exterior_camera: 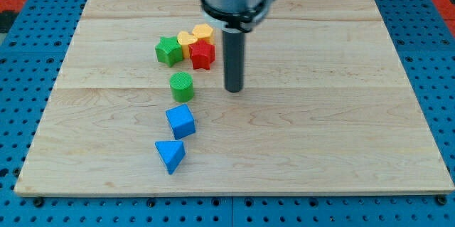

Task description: Move the green circle to the bottom left side of the green star

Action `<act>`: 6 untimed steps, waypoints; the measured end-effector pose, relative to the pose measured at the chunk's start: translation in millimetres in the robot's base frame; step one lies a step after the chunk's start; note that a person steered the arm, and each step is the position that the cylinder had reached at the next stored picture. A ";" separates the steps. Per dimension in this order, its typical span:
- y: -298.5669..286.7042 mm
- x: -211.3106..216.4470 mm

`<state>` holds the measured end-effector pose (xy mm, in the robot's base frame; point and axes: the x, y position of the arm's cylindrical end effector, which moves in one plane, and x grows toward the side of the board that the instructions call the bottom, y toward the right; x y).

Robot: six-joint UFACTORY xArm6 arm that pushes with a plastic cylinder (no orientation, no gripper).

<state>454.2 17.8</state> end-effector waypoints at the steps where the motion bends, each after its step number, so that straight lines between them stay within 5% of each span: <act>1: -81.7 13.6; 3: -236.2 0.4; 6: -134.3 -9.9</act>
